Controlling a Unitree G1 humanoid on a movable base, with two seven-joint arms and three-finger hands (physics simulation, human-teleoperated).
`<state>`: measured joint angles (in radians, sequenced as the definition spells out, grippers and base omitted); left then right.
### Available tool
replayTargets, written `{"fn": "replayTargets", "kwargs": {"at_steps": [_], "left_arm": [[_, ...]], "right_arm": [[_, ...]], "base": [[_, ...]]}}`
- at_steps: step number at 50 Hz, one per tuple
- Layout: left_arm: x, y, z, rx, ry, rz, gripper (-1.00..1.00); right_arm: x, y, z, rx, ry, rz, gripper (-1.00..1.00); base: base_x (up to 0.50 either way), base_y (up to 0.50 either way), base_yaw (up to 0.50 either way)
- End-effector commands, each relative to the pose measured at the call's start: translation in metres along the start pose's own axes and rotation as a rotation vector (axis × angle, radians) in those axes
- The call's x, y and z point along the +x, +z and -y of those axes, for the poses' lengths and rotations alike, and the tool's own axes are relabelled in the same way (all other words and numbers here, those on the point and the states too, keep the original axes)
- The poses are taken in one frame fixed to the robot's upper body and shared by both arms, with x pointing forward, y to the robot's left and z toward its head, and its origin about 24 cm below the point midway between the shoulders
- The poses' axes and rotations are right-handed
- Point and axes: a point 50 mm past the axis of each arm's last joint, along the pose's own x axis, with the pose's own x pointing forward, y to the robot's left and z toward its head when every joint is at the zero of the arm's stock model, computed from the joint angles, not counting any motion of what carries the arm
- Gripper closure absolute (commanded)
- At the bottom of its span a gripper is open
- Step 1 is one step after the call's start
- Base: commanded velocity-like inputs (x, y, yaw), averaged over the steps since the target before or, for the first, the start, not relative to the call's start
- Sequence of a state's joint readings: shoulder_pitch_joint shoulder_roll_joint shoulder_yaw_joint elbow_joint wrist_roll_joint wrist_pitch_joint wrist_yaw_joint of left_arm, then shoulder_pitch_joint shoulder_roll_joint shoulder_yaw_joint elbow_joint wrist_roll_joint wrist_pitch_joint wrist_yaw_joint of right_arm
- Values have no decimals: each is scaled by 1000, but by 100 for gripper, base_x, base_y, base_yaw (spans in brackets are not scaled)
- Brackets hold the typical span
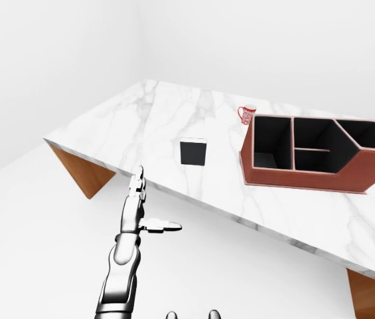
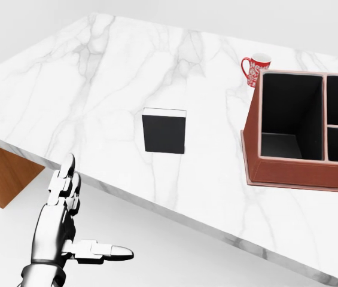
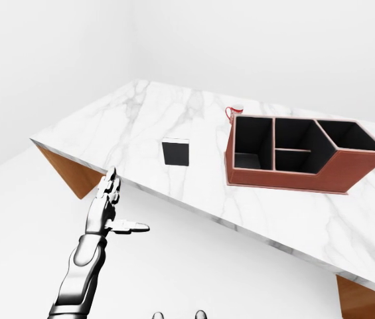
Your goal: Pick up the book and place it in the left compartment of the caddy.
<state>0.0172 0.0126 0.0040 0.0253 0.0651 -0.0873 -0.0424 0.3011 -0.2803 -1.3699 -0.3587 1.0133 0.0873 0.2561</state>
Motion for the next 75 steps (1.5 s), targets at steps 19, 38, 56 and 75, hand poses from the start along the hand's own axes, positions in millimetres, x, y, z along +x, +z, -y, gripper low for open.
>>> {"fn": "replayTargets", "kwargs": {"at_steps": [19,38,56,75], "left_arm": [[1,-2,0,1,-3,-7,-100],[-1,1,2,4,-9,4,-100],[1,-2,2,6,-12,-10,-100],[0,-1,1,2,-9,-3,-100]], "right_arm": [[0,-2,0,2,3,-4,-100],[0,1,-3,3,12,6,-100],[0,2,-2,4,12,9,-100],[0,-1,-2,5,10,-1,-100]], "base": [[9,-20,0],[9,-20,0],[10,-21,0],[9,-20,0]]}}
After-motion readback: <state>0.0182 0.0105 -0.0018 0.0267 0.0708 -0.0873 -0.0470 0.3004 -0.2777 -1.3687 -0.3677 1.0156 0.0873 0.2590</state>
